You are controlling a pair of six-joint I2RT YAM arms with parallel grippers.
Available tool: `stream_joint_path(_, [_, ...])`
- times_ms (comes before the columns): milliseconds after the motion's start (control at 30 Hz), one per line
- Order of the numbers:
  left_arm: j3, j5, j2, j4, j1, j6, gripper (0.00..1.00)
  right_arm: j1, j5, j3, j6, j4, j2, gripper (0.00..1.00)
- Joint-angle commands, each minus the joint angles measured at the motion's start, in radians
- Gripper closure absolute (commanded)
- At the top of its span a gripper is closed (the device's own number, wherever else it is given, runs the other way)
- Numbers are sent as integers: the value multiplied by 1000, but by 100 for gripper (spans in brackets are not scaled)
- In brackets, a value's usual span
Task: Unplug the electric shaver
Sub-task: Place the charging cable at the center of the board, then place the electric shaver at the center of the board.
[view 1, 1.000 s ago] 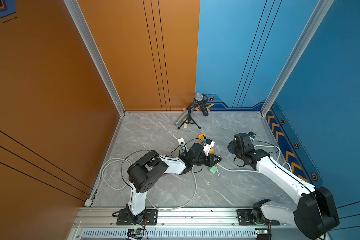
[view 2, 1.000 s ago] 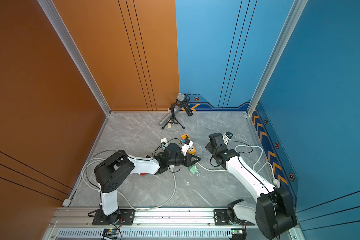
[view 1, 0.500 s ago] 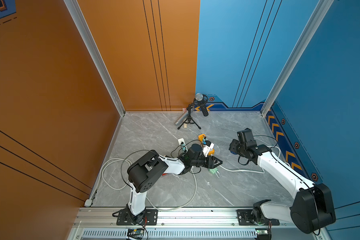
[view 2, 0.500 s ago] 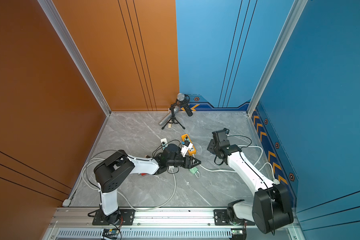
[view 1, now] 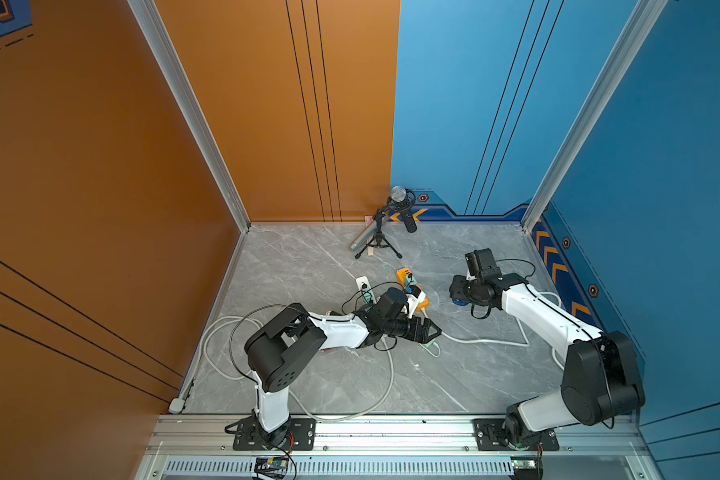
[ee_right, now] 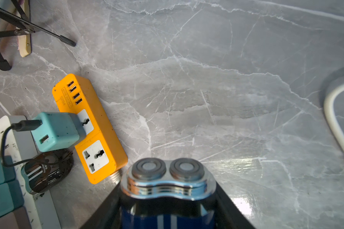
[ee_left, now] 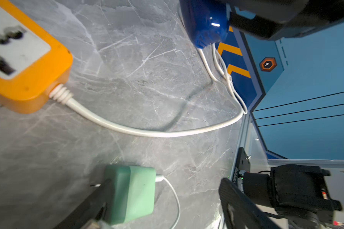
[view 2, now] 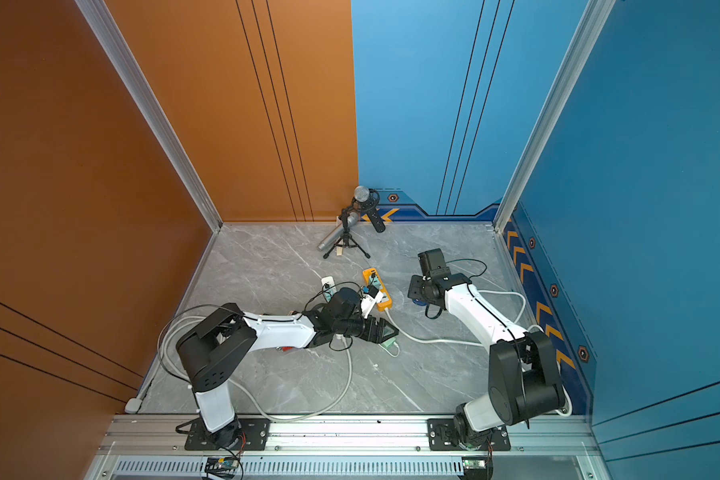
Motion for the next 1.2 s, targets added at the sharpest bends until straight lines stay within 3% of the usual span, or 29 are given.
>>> stream_joint_path(0, [50,-124,-52,-199,-20,108,7,-3,-16,65,-63,-43,31,55])
stream_joint_path(200, [144,-286,-102,-396,-40,198,1,3,-8,165,-125,-72,102,55])
stream_joint_path(333, [193,-359,-131,-491,-47,241,1,11,-12,259,-184,-99,173,54])
stream_joint_path(800, [192,-559,-329,-573,21,253,1,75,48,686,-316,-258,610,50])
stream_joint_path(1167, [124,-640,-468,-613,100,210,1,70,96,862,-356,-304,785,46])
